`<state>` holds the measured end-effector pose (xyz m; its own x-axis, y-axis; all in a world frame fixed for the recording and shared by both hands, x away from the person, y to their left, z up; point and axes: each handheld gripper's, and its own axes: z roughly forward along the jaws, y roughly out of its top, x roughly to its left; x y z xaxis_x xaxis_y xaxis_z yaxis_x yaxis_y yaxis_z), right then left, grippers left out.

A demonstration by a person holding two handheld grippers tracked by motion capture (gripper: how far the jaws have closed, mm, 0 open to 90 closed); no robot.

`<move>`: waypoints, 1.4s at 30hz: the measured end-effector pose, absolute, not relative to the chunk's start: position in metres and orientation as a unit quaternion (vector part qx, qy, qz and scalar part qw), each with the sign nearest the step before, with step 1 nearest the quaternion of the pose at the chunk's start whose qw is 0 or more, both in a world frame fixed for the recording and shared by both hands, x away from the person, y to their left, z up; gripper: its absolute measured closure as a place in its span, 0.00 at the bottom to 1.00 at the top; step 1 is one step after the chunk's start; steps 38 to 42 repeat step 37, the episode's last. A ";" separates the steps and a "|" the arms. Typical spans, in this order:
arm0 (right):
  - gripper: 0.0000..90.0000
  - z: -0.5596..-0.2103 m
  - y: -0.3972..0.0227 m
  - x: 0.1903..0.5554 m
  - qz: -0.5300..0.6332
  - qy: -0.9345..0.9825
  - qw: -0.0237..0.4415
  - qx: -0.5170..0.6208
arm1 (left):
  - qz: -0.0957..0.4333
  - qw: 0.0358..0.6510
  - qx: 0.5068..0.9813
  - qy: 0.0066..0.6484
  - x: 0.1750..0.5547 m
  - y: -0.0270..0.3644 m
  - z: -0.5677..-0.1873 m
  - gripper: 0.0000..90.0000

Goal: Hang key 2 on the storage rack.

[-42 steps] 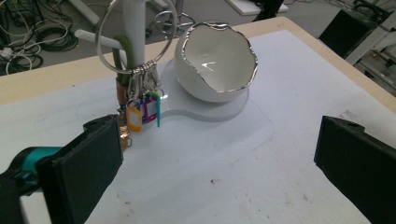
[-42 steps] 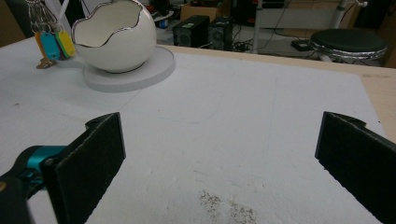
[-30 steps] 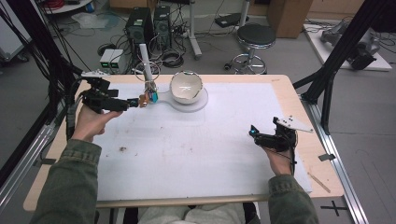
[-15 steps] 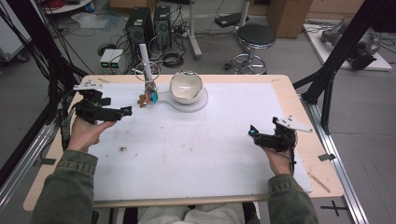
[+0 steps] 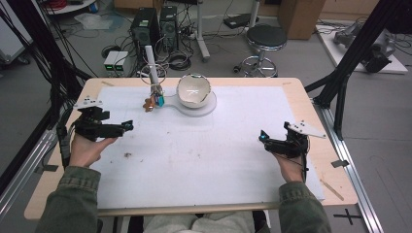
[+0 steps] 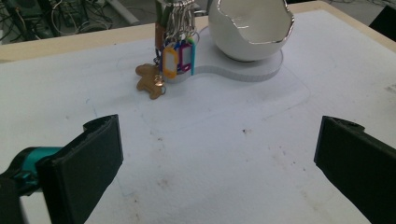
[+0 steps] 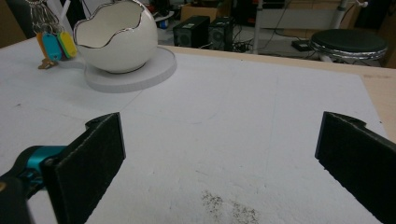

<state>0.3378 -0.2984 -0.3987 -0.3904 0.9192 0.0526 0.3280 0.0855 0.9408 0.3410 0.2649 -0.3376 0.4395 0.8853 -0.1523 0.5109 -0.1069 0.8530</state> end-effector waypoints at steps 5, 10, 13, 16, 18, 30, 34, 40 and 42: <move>0.01 -0.399 -0.299 0.338 0.493 0.672 0.300 0.463 | 0.216 0.446 0.706 0.506 0.337 0.271 -0.350 0.02; 0.01 -0.398 -0.299 0.337 0.494 0.671 0.302 0.462 | 0.238 0.437 0.696 0.518 0.332 0.277 -0.362 0.02; 0.01 -0.398 -0.299 0.336 0.494 0.671 0.301 0.463 | 0.250 0.428 0.691 0.526 0.331 0.281 -0.369 0.02; 0.01 -0.398 -0.299 0.336 0.495 0.670 0.301 0.464 | 0.262 0.425 0.683 0.534 0.329 0.286 -0.374 0.02; 0.01 -0.398 -0.299 0.336 0.496 0.670 0.301 0.464 | 0.266 0.421 0.679 0.539 0.328 0.289 -0.378 0.02; 0.01 -0.399 -0.299 0.336 0.499 0.670 0.297 0.463 | 0.335 0.436 0.622 0.557 0.304 0.302 -0.399 0.02; 0.01 -0.399 -0.299 0.335 0.500 0.670 0.297 0.461 | 0.340 0.435 0.616 0.562 0.304 0.303 -0.402 0.02; 0.01 -0.400 -0.299 0.336 0.498 0.671 0.298 0.462 | 0.339 0.435 0.618 0.560 0.305 0.303 -0.403 0.02; 0.01 -0.400 -0.299 0.336 0.498 0.671 0.298 0.462 | 0.339 0.435 0.618 0.560 0.305 0.303 -0.403 0.02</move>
